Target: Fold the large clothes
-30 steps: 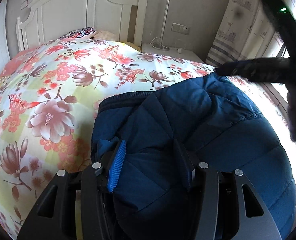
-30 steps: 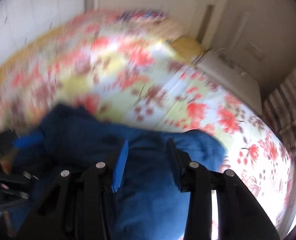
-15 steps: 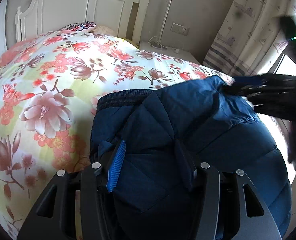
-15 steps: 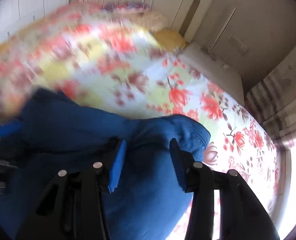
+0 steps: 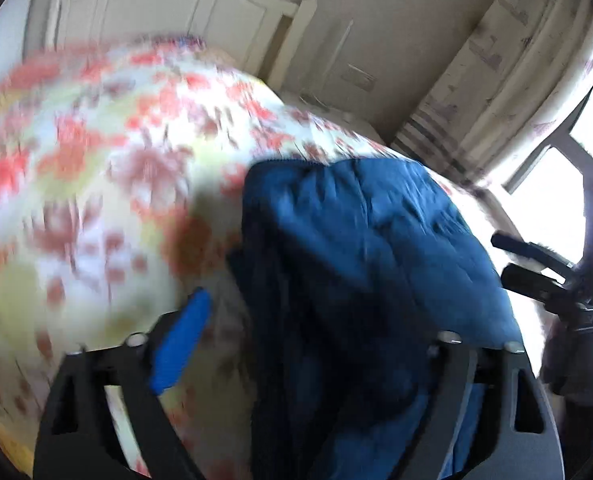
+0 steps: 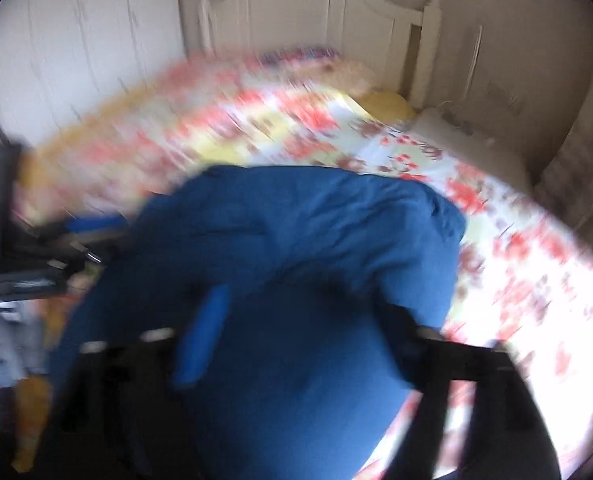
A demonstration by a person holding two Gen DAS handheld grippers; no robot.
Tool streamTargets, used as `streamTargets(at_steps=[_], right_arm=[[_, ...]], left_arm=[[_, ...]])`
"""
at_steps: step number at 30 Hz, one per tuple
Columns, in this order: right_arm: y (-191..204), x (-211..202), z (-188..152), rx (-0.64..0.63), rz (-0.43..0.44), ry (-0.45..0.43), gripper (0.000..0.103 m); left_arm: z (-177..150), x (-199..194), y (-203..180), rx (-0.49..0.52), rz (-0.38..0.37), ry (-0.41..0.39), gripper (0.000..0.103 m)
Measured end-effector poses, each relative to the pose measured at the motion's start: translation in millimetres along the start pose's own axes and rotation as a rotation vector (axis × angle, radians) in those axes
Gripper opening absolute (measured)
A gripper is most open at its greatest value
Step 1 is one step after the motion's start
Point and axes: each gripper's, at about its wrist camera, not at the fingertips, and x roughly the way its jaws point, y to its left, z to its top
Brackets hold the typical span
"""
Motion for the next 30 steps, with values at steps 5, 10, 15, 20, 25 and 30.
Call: streamTargets(at_steps=[5, 10, 15, 20, 25, 30], right_arm=[[-46.9, -22.1, -67.2, 0.293, 0.187, -0.008, 0.097], [-64.4, -1.0, -105.4, 0.440, 0.373, 0.057, 0.100], [-65.0, 20.0, -102.2, 0.464, 0.449, 0.089, 0.101], [-65.5, 33.2, -103.2, 0.480, 0.493, 0.101, 0.101], [-54.4, 36.4, -95.9, 0.431, 0.463, 0.087, 0.096], [-34.4, 18.5, -99.0, 0.313, 0.358, -0.044, 0.070]], left_arm=[[-25.0, 10.1, 27.7, -0.140, -0.158, 0.141, 0.096], [-37.3, 18.3, 38.1, -0.190, -0.278, 0.173, 0.099], [-38.4, 29.2, 40.4, -0.269, -0.394, 0.244, 0.099], [-29.5, 48.1, 23.0, -0.265, -0.402, 0.302, 0.099], [-28.9, 52.2, 6.0, -0.195, -0.382, 0.258, 0.088], [-47.8, 33.9, 5.9, -0.187, -0.403, 0.101, 0.060]])
